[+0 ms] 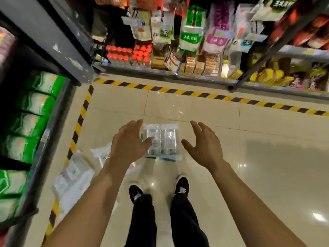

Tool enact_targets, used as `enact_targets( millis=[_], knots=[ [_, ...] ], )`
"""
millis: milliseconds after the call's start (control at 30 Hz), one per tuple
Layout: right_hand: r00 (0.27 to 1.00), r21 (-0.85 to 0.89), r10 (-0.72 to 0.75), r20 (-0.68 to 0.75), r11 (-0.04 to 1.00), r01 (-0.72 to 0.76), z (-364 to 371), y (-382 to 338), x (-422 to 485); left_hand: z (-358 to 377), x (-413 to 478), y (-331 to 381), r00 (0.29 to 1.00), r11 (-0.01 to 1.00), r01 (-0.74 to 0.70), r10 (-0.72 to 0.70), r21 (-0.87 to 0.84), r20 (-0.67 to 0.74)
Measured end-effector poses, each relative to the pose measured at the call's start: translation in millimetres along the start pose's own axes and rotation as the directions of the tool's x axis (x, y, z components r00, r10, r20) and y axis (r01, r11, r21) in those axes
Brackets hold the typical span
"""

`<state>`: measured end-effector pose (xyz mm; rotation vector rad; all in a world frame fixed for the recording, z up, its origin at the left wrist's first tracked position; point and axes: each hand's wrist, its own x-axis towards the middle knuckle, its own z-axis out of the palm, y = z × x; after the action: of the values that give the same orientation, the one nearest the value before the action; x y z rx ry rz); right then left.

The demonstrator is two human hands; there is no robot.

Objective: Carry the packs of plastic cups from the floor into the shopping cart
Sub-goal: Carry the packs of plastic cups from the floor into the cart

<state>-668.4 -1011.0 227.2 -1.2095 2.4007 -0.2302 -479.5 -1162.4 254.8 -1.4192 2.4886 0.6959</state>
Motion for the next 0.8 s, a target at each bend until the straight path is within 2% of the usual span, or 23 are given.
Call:
enact_targets(
  millis=[100,200,400,600,667,733,800],
  knots=[
    [0.999,0.029,0.048,0.024,0.998,-0.048,79.9,26.5,41.4,78.4,57.1,-30.7,0.998,0.997,0.041,-0.038,-0.072,0.043],
    [0.997,0.051,0.054,0.058,0.997,-0.057,170.8,52.6,77.7,167.6,107.9,-65.5,0.990,0.997,0.064,-0.056,-0.054,0.132],
    [0.991,0.145,0.113,0.072,0.982,-0.122,347.6,110.9,142.2,335.5,204.3,-146.9,0.980,0.996,0.085,-0.077,-0.033,0.184],
    [0.984,0.128,0.150,0.100,0.979,-0.162,472.0,157.7,204.3,444.1,265.3,-210.4,0.963,0.984,0.153,-0.128,-0.090,0.236],
    [0.977,0.234,0.181,0.116,0.951,-0.204,494.1,165.9,217.3,461.7,272.0,-217.6,0.964,0.968,0.178,-0.136,-0.177,0.230],
    [0.966,0.412,0.208,0.155,0.875,-0.255,505.8,167.7,223.9,473.8,272.7,-215.7,0.961,0.943,0.212,-0.154,-0.258,0.228],
    [0.959,0.502,0.225,0.173,0.817,-0.283,505.0,165.7,223.7,474.1,268.2,-208.4,0.967,0.929,0.206,-0.146,-0.307,0.207]
  ],
)
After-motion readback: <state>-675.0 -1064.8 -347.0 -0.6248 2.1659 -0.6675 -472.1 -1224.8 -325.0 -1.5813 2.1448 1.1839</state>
